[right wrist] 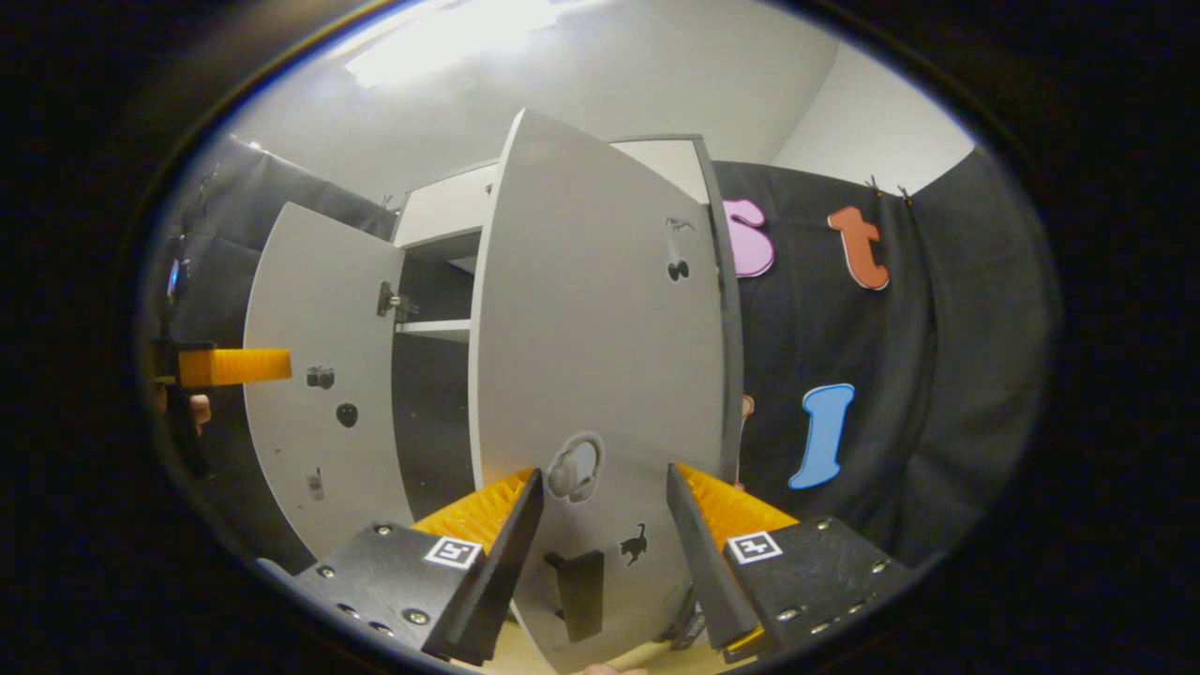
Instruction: Grab one shoe with the right hand and put it into the shoe cabinet, grab the other shoe with the left hand and put it into the shoe cabinet; then close the right door with the right hand and the left door with the left hand.
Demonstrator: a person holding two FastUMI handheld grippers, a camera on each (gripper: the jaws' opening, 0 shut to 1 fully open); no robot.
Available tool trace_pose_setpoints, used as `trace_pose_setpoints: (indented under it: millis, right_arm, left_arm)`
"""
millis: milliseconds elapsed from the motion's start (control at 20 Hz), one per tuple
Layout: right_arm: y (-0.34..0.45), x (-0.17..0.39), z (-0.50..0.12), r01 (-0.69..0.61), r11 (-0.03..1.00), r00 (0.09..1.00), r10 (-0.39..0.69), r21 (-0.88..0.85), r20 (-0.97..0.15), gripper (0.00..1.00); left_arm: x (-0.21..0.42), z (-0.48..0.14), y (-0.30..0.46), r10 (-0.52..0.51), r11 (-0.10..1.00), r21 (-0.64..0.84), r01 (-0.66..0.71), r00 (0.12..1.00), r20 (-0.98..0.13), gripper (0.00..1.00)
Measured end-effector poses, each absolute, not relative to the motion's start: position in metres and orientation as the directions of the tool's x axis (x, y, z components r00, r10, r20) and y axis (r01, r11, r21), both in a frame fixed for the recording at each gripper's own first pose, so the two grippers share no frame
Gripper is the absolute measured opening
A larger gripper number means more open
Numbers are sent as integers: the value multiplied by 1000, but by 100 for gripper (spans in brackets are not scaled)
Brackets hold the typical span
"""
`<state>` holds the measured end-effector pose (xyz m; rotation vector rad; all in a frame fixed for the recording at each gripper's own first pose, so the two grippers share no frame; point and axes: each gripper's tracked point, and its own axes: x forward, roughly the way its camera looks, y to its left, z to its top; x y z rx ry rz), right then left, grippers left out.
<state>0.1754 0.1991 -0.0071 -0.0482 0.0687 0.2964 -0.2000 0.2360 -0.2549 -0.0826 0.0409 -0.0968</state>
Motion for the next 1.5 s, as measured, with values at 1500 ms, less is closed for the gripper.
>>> trace_pose_setpoints:
  millis: [1500]
  right_arm:
    - [277, 274, -41, -288, 957, 957, 285, -43, -64, 80]
  left_arm:
    - [-274, -277, 395, 300, 951, -46, -305, 949, -94, 92]
